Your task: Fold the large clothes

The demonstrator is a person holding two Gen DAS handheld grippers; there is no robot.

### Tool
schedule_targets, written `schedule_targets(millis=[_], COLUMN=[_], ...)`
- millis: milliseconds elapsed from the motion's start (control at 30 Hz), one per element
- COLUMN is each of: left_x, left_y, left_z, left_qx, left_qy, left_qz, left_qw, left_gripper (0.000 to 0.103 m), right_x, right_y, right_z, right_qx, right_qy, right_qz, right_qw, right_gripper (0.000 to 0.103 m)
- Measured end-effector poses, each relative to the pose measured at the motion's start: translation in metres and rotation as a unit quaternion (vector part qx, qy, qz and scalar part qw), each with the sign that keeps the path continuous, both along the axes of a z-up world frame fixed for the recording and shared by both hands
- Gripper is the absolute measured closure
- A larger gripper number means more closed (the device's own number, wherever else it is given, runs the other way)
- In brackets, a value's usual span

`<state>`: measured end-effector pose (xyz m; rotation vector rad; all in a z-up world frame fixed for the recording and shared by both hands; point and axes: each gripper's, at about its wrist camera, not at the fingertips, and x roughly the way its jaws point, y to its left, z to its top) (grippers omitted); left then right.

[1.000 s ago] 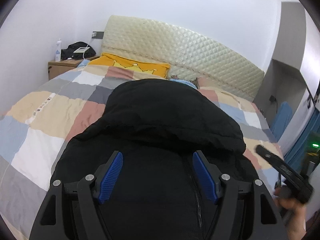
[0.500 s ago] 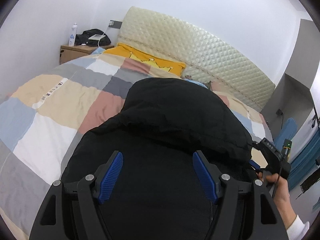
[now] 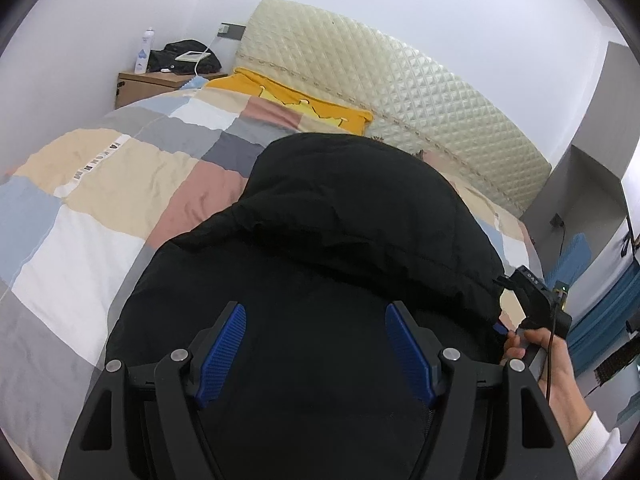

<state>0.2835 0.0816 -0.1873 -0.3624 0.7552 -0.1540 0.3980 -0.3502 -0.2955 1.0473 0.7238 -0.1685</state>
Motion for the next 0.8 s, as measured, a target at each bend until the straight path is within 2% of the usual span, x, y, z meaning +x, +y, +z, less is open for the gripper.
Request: schedule_targets(millis=[133, 233, 333, 500, 567, 633, 667, 733, 800], left_x=[0.000, 0.001, -0.001, -0.001, 0.000, 0.000, -0.002, -0.004, -0.007], left_y=[-0.005, -0.010, -0.012, -0.010, -0.009, -0.008, -0.008, -0.010, -0.009], left_z=[-0.003, -0.005, -0.004, -0.007, -0.009, -0.010, -0.008, -0.005, -0.002], left_qx=[0.020, 0.025, 0.027, 0.022, 0.021, 0.021, 0.025, 0.027, 0.019], left_qy=[0.005, 0.008, 0.004, 0.005, 0.009, 0.008, 0.002, -0.010, -0.022], left_qz=[-0.007, -0.012, -0.016, -0.017, -0.017, -0.016, -0.016, -0.015, -0.020], left_qw=[0.9998, 0.9996, 0.9995, 0.9996, 0.9996, 0.9996, 0.9996, 0.9995, 0.9994], left_gripper=[0.031, 0.031, 0.031, 0.031, 0.031, 0.031, 0.031, 0.031, 0.031], right_x=[-0.009, -0.010, -0.013, -0.012, -0.008, -0.001, 0.002, 0.009, 0.014], right_y=[-0.003, 0.003, 0.002, -0.002, 0.000, 0.003, 0.005, 0.008, 0.011], right_z=[-0.008, -0.011, -0.021, -0.024, -0.018, -0.004, 0.004, 0.028, 0.050], right_qx=[0.023, 0.016, 0.063, 0.106, 0.088, 0.055, 0.040, -0.013, -0.046], right_qy=[0.016, 0.017, 0.000, -0.034, -0.032, -0.037, -0.040, -0.056, -0.068], right_qz=[-0.017, 0.010, 0.019, -0.002, -0.008, -0.001, 0.002, 0.014, 0.025], right_qw=[0.999, 1.000, 0.998, 0.994, 0.996, 0.998, 0.998, 0.998, 0.996], right_gripper=[0.019, 0.019, 0.019, 0.019, 0.029, 0.047, 0.052, 0.070, 0.078])
